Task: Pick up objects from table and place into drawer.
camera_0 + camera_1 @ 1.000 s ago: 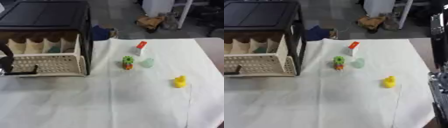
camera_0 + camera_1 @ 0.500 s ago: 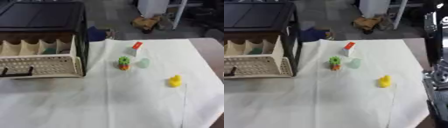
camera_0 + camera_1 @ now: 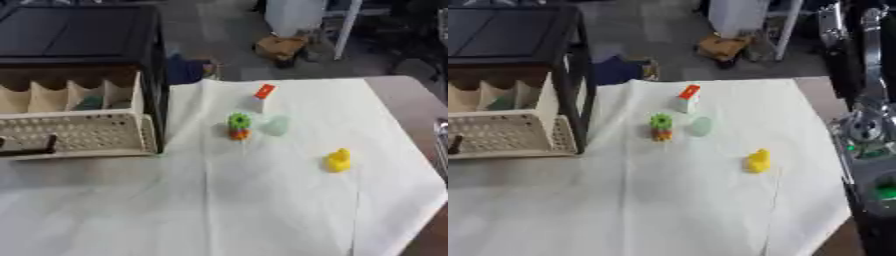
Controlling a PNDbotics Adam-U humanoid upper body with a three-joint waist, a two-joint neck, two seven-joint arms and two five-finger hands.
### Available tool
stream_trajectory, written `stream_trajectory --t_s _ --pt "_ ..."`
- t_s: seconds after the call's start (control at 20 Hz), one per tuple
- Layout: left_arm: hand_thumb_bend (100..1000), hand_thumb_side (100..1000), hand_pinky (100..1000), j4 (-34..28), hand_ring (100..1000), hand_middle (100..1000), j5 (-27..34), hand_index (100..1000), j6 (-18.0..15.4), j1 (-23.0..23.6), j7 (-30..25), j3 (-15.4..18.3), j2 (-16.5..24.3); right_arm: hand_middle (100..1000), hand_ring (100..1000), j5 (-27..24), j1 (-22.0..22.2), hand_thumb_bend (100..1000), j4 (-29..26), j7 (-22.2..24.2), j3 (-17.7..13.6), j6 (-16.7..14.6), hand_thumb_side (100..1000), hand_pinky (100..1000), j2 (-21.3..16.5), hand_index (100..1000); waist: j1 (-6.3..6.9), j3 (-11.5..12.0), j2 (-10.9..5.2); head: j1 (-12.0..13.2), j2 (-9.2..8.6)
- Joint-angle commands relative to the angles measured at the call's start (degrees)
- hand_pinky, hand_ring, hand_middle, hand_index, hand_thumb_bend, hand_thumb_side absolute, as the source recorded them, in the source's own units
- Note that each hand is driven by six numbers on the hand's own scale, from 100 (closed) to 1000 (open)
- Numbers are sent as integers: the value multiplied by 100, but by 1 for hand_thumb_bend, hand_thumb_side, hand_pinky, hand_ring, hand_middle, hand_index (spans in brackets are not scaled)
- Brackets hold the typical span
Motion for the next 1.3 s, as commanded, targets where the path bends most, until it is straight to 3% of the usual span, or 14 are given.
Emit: stream_trajectory --t_s 0.05,0.45,0.85,1.2,1.3 --pt "100 1000 178 -67 129 227 188 668 -52 76 128 112 69 577 593 361 -246 436 405 241 90 75 1000 687 -477 841 14 6 -125 -37 68" --pt "100 1000 337 -67 340 376 667 745 -606 405 750 166 40 570 619 1087 -861 555 1472 1153 470 -259 1000 716 -1095 850 72 23 -198 -90 177" --pt "100 1000 350 -67 345 383 857 732 -774 691 695 65 -10 648 708 1667 -1459 709 2441 2544 984 -1044 1000 769 -1527 919 65 32 -220 -131 164" --pt "100 1000 352 -67 346 386 878 728 -762 748 700 62 -47 676 743 1572 -1704 799 2976 3508 1159 -1489 810 775 -1705 902 39 30 -219 -118 158" --pt "100 1000 353 -67 346 388 868 727 -746 766 687 60 -56 671 747 1516 -1691 831 3042 3694 1192 -1547 695 774 -1751 891 29 24 -216 -111 149"
